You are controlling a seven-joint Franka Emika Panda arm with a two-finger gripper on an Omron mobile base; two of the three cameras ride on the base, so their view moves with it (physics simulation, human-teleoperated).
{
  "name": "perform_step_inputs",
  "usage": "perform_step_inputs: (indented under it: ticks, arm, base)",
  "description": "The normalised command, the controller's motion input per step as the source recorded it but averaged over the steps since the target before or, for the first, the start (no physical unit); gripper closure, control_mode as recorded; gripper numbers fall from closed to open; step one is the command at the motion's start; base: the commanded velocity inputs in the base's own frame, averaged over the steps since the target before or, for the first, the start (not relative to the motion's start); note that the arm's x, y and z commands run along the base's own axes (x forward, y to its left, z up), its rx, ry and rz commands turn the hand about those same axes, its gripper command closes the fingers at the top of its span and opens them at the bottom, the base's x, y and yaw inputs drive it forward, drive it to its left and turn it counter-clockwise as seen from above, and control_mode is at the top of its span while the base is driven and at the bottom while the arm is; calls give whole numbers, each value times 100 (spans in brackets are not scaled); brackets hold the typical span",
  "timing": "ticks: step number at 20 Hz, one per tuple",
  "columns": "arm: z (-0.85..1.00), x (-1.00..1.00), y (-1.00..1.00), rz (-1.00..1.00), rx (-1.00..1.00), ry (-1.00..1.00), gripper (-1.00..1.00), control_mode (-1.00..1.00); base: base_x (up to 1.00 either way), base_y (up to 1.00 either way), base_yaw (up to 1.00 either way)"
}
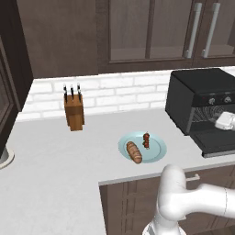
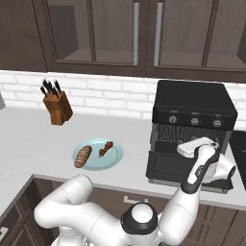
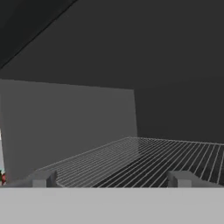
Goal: Pick up the kebab skewer and baguette bread, and place them inside the toaster oven. Close the toaster oven door and start by setting the timer.
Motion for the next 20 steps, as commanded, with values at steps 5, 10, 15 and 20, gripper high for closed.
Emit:
perform_step_inputs:
  ticks: [5,10,15,20]
  arm:
    - [-3,26,-13,-4,0,3,-100,-100]
    - [-12,30,-12,-2,-4,1,-100,-100]
    - [-28,26,0,-4,-8,1,-100,-100]
    - [-38,19,0,-4,-6,0,-100,-100]
  base:
    - [0,0,0]
    - [0,0,0]
    - [0,0,0]
    - [0,0,0]
